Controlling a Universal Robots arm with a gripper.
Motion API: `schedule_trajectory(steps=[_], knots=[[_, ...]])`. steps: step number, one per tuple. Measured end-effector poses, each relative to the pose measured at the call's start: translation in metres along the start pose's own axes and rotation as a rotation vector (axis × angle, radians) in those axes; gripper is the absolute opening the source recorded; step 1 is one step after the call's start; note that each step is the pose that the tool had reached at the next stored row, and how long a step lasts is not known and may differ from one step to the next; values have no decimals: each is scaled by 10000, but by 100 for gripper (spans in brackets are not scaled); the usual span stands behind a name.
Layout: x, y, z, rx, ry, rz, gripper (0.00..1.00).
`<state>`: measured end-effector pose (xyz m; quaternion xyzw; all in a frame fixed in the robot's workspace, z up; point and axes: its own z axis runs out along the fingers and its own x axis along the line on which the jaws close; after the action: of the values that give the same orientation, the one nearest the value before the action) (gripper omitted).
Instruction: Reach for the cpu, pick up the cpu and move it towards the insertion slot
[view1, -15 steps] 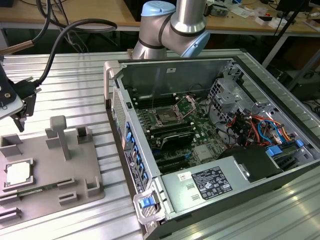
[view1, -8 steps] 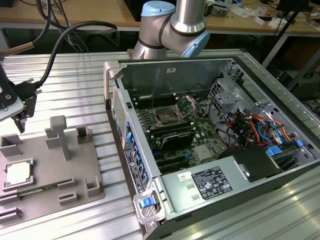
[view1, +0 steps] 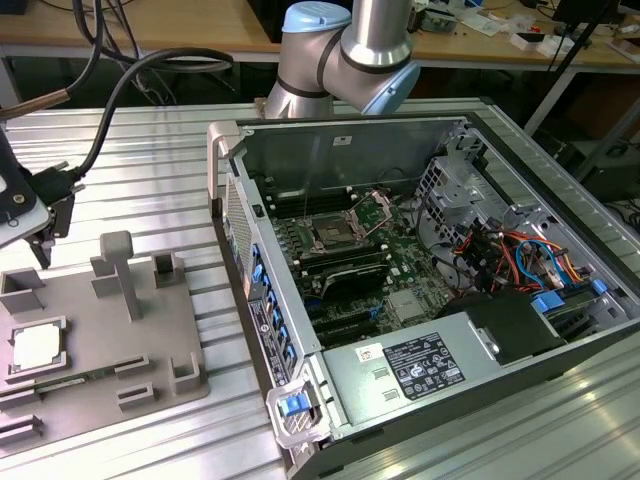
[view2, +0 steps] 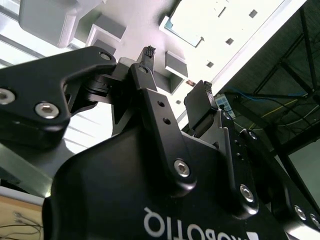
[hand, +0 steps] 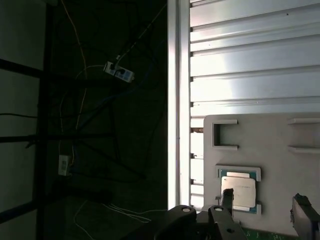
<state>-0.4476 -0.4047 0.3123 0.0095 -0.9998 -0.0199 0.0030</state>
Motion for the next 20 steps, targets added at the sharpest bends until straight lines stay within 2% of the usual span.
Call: schedule_trajectory(steps=[8, 14, 20], knots=[[0, -9, 43, 0, 0, -1, 53], [-1, -27, 105, 0, 2, -1, 53], [1, -113, 173, -2, 3, -3, 53]])
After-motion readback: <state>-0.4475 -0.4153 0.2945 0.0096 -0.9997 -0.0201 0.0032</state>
